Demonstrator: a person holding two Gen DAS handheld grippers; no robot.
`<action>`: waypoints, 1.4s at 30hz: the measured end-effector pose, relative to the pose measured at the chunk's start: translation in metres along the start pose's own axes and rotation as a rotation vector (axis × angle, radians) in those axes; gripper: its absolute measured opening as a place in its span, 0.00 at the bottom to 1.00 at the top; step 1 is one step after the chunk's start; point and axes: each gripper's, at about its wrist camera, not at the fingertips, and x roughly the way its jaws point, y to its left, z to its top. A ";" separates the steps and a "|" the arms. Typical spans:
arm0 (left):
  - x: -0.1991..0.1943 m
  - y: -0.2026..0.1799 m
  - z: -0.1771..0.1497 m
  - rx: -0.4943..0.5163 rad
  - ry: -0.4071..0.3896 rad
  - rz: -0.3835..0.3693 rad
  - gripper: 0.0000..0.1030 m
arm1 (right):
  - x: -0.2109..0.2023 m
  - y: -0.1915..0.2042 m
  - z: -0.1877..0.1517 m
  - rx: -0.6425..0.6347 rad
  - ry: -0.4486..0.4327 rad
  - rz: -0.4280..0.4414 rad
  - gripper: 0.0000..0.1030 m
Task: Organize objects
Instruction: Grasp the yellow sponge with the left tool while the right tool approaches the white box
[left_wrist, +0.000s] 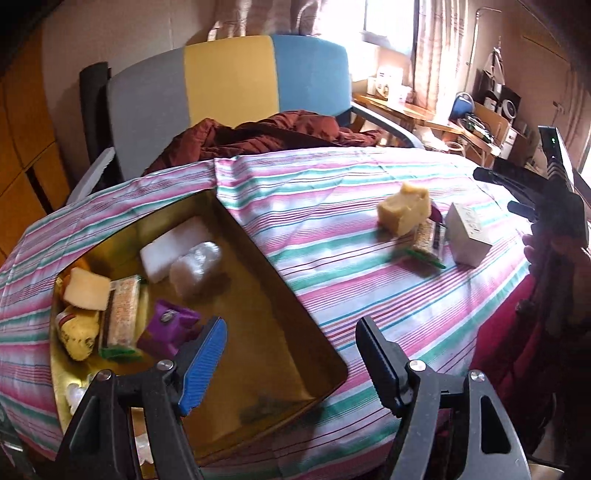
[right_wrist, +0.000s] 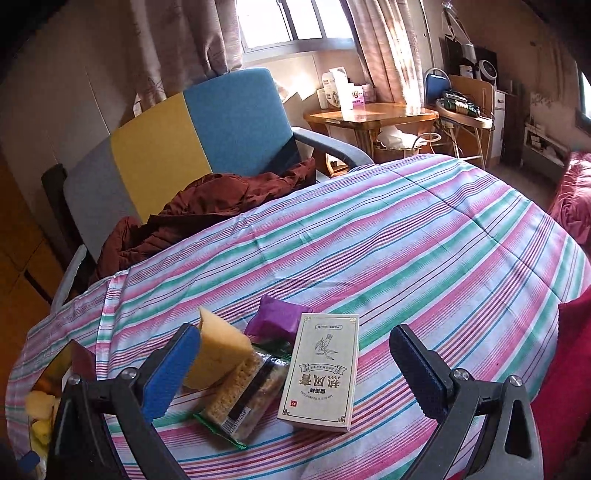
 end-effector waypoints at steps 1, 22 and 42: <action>0.002 -0.006 0.002 0.016 -0.001 -0.005 0.72 | 0.000 -0.003 0.001 0.016 -0.003 0.001 1.00; 0.078 -0.084 0.058 0.044 0.152 -0.221 0.72 | 0.002 -0.033 0.007 0.198 0.003 0.096 1.00; 0.175 -0.096 0.141 -0.332 0.234 -0.351 1.00 | 0.013 -0.039 0.006 0.255 0.059 0.159 1.00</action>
